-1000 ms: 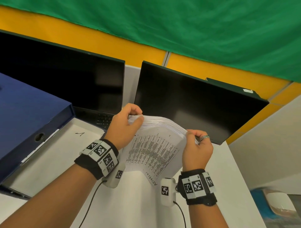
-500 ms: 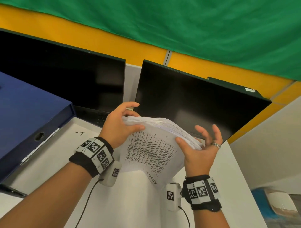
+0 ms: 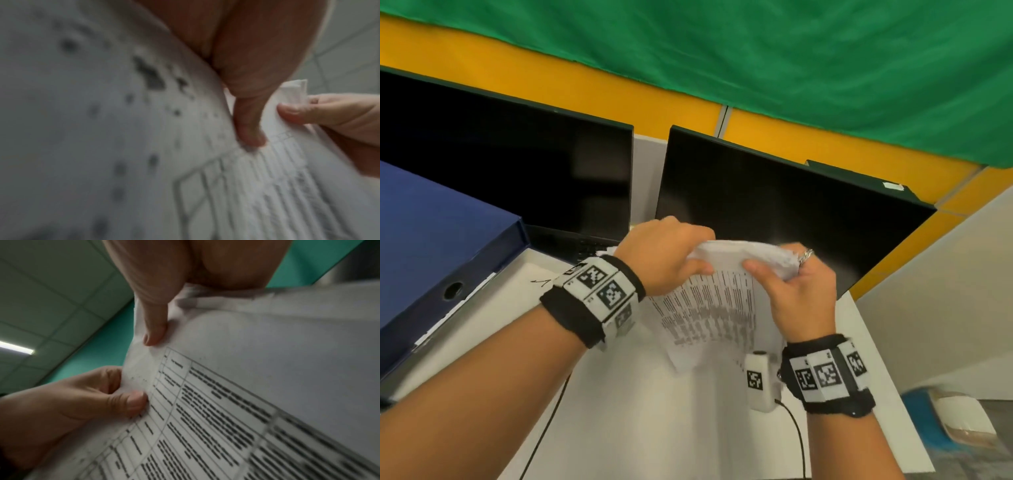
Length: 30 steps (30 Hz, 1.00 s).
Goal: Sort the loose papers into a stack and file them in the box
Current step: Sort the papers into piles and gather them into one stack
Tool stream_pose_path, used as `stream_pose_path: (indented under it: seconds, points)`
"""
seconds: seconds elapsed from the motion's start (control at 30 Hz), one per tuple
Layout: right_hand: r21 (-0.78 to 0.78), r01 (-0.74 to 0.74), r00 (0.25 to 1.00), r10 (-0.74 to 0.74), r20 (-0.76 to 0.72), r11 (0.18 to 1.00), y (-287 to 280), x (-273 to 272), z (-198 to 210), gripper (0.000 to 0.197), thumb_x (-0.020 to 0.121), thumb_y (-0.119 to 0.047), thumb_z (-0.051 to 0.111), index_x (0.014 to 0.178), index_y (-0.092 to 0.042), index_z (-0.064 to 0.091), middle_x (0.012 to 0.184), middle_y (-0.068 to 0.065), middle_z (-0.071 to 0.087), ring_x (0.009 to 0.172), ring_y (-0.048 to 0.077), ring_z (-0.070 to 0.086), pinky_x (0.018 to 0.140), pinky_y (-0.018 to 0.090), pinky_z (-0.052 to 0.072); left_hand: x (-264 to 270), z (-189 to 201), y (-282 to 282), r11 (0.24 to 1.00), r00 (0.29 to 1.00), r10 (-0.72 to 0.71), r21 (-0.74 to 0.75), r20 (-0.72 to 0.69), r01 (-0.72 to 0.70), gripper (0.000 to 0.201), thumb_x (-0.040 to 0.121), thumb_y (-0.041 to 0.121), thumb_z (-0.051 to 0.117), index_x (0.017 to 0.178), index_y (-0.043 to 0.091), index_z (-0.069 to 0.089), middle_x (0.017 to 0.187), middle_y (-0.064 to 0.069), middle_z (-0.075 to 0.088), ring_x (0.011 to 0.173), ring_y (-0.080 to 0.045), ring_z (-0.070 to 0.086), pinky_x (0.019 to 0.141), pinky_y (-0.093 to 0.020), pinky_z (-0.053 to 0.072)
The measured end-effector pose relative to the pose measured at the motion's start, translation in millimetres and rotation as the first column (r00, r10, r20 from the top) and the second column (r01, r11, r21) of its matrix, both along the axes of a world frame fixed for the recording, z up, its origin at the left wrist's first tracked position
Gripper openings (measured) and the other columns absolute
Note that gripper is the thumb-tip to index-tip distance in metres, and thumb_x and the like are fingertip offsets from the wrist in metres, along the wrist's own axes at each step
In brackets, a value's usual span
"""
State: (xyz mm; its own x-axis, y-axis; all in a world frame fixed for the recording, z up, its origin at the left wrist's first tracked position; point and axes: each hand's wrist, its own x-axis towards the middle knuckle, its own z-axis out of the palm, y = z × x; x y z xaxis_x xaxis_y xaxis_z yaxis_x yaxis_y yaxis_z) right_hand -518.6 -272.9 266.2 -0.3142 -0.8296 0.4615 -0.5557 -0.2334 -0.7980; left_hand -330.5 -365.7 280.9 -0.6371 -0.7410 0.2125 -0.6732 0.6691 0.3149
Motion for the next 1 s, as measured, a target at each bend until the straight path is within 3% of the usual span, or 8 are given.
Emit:
stream_pose_path:
  seconds: [0.1,0.2,0.33,0.53,0.63,0.73,0.9,1.0]
  points:
    - [-0.083,0.335,0.92,-0.345,-0.188,0.938,-8,-14,-14,0.064,0.074,-0.036,0.082,0.129,-0.024,0.053,0.134,-0.002,0.051,0.126,0.011,0.048,0.106,0.033,0.043,9,-8,-4,0.974,0.962,0.157,0.193,-0.223,-0.114,0.017,0.083,0.046,0.07,0.08,0.039,0.055,0.07,0.015,0.059,0.071,-0.007,0.058,0.066,-0.031,0.048]
    - [0.05,0.657,0.752,-0.648,-0.121,0.752,4,-29,-62,0.109,0.065,-0.046,0.085,0.151,-0.027,0.022,0.156,0.001,0.023,0.144,0.023,0.027,0.116,0.051,0.027,24,-24,-10,0.869,0.845,0.341,0.48,-0.412,-0.116,0.011,0.082,0.035,0.076,0.089,0.03,0.07,0.082,0.011,0.073,0.077,-0.007,0.07,0.075,-0.035,0.058]
    - [0.612,0.241,0.683,-0.579,0.445,0.753,16,-45,-108,0.081,0.078,-0.031,0.081,0.139,-0.035,0.027,0.126,-0.003,0.057,0.109,0.021,0.06,0.089,0.047,0.052,40,-61,-12,0.636,0.729,0.536,0.771,-0.426,-0.017,0.022,0.082,0.031,0.076,0.103,0.024,0.072,0.093,0.005,0.077,0.084,-0.015,0.075,0.081,-0.045,0.059]
    - [0.837,0.123,0.828,-0.52,0.211,0.534,29,-78,-155,0.03,0.085,-0.028,0.074,0.108,-0.015,0.061,0.118,0.003,0.068,0.1,0.025,0.066,0.094,0.037,0.051,25,-165,-5,0.54,0.762,0.642,0.752,-0.079,-0.378,0.045,0.094,0.036,0.06,0.132,0.014,0.056,0.128,-0.006,0.063,0.115,-0.028,0.059,0.098,-0.041,0.046]
    - [0.917,0.112,0.87,-0.484,0.095,0.382,35,-88,-210,0.067,0.073,-0.045,0.07,0.13,-0.015,0.053,0.13,0.006,0.059,0.112,0.029,0.06,0.097,0.038,0.048,14,-227,18,0.393,0.783,0.567,0.752,0.256,-0.53,0.067,0.098,0.04,0.05,0.15,0.006,0.024,0.152,-0.018,0.035,0.136,-0.037,0.04,0.11,-0.039,0.033]
    - [0.916,0.175,0.893,-0.45,0.007,0.361,40,-129,-318,0.076,0.054,-0.054,0.058,0.123,-0.024,0.055,0.124,-0.005,0.064,0.105,0.023,0.064,0.095,0.04,0.051,9,-260,32,0.372,0.763,0.531,0.708,0.368,-0.6,0.081,0.097,0.047,0.047,0.154,0.005,0.007,0.156,-0.022,0.018,0.139,-0.041,0.029,0.114,-0.043,0.027]
    - [0.908,0.138,0.832,-0.543,0.111,0.397,46,-85,-252,0.048,0.071,-0.027,0.06,0.119,-0.019,0.065,0.112,0.0,0.073,0.095,0.025,0.07,0.09,0.042,0.057,13,-266,22,0.343,0.761,0.567,0.75,0.315,-0.566,0.075,0.101,0.043,0.041,0.155,0.006,0.005,0.158,-0.019,0.021,0.142,-0.039,0.026,0.115,-0.04,0.024]
    - [0.905,0.142,0.788,-0.599,0.141,0.4,43,-88,-261,0.065,0.071,-0.032,0.066,0.132,-0.016,0.054,0.127,0.002,0.064,0.11,0.031,0.064,0.099,0.045,0.051,10,-264,20,0.346,0.763,0.559,0.745,0.324,-0.57,0.072,0.101,0.039,0.043,0.153,0.002,0.01,0.154,-0.021,0.027,0.139,-0.039,0.032,0.111,-0.039,0.03]
